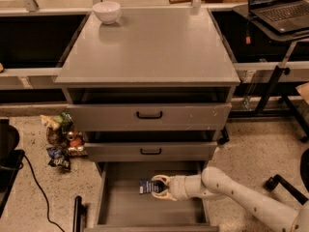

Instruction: Pick rxbar blueberry from bottom drawer and place on counter

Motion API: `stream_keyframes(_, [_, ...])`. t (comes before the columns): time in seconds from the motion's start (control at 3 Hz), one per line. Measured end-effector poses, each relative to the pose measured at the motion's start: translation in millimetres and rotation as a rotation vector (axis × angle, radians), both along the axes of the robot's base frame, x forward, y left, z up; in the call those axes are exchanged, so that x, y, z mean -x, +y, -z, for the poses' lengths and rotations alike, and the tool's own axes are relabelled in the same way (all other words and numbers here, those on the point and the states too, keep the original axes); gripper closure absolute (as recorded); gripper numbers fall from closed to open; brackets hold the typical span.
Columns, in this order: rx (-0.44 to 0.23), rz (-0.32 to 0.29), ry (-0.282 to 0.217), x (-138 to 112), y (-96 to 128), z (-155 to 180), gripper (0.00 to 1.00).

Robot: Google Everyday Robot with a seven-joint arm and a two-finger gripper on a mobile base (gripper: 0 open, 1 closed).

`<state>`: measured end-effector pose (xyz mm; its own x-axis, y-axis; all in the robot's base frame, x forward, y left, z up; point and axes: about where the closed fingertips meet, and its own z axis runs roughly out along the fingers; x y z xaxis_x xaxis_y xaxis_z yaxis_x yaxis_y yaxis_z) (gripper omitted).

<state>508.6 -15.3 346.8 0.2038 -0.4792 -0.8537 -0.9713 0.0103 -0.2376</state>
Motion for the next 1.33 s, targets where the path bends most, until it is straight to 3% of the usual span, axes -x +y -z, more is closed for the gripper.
stream_keyframes(0.33, [0.0,0.0,-0.001,0,0,0,1.0])
stream_keyframes(0.67, [-0.017,-0.018,-0.04,2,-3,-27,1.0])
stream_keyframes(1.33, [0.047,-0.051,-0.245,-2,-14,-148,1.0])
